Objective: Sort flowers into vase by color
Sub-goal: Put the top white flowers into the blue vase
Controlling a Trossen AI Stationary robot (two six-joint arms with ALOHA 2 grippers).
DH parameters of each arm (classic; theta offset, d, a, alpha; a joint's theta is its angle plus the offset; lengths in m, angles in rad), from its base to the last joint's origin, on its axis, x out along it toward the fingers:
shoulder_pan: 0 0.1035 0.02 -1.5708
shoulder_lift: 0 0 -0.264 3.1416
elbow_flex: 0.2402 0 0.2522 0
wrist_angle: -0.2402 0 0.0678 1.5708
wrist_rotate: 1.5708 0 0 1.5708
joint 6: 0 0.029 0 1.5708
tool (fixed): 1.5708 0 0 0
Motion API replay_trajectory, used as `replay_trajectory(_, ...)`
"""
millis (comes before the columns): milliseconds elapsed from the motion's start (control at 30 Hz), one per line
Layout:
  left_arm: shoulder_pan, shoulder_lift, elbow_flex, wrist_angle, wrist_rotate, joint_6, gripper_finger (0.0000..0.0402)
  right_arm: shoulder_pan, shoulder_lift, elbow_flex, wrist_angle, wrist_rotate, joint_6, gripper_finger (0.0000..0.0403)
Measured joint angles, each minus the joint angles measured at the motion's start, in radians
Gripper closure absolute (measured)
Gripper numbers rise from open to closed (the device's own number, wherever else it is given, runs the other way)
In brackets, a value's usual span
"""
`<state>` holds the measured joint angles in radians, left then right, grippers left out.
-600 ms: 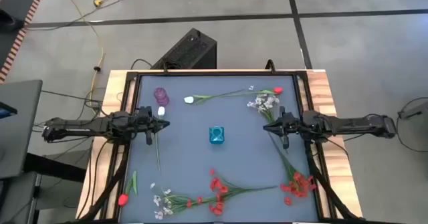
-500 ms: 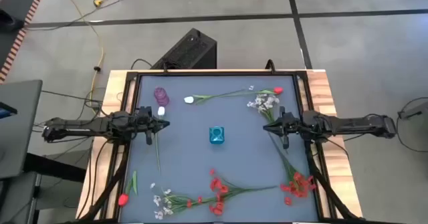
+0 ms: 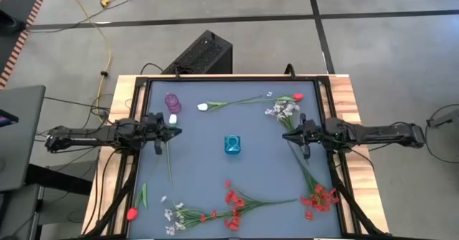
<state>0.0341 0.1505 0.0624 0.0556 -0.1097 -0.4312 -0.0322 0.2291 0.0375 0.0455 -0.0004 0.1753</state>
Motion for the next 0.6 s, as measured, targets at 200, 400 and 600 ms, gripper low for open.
replay_trajectory(200, 0.0, 0.0, 0.084, 0.014, -0.007, 0.081, 0.0367, -0.03, 0.01, 0.129, -0.08, 0.003, -0.008, 0.0345)
replay_trajectory(400, 0.0, 0.08, 0.17, 0.014, -0.009, 0.161, 0.0314, -0.069, 0.1, 0.303, -0.332, 0.03, 0.04, 0.0345)
replay_trajectory(600, 0.0, 0.275, 0.252, 0.009, -0.006, 0.225, 0.0266, -0.106, 0.277, 0.488, -0.625, 0.075, 0.163, 0.0345)
